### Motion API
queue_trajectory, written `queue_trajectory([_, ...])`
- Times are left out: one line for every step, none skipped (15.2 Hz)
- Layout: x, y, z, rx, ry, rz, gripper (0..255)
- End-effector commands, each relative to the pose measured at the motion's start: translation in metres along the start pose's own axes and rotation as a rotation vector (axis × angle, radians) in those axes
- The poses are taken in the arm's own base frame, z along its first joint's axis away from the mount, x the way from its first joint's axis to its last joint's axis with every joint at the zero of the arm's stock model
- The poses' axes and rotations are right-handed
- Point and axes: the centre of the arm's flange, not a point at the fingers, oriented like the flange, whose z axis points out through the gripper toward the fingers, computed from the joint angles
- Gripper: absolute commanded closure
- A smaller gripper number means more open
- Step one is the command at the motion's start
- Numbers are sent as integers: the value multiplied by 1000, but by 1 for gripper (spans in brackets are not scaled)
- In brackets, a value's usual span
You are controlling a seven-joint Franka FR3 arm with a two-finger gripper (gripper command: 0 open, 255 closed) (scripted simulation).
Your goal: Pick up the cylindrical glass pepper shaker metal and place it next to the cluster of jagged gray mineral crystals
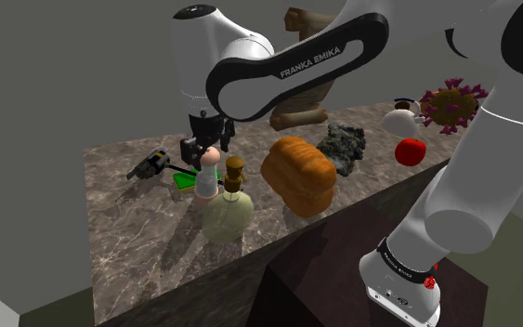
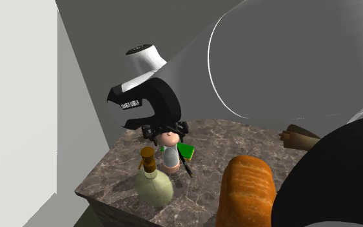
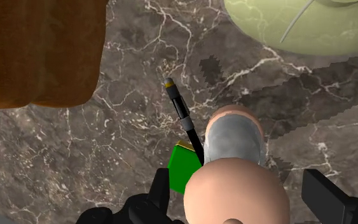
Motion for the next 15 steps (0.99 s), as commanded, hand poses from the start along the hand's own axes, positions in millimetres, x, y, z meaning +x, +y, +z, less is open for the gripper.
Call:
queue_trajectory([0, 0, 1, 0, 0, 0, 0])
queue_trajectory([0, 0, 1, 0, 0, 0, 0])
queue_trajectory([0, 0, 1, 0, 0, 0, 0])
queue_trajectory([0, 0, 1, 0, 0, 0, 0])
queue_trajectory([0, 0, 1, 0, 0, 0, 0])
queue_trajectory([0, 0, 1, 0, 0, 0, 255])
queue_trajectory([0, 0, 1, 0, 0, 0, 255])
queue_trajectory([0, 0, 1, 0, 0, 0, 255])
queue_trajectory([0, 0, 1, 0, 0, 0, 255])
queue_trajectory([0, 0, 1, 0, 0, 0, 255])
queue_trajectory([0, 0, 1, 0, 0, 0, 255])
queue_trajectory([0, 0, 1, 0, 0, 0, 255])
queue_trajectory([0, -1, 1, 0, 0, 0, 255])
queue_trajectory([0, 0, 1, 0, 0, 0, 255])
queue_trajectory([0, 0, 1, 0, 0, 0, 255])
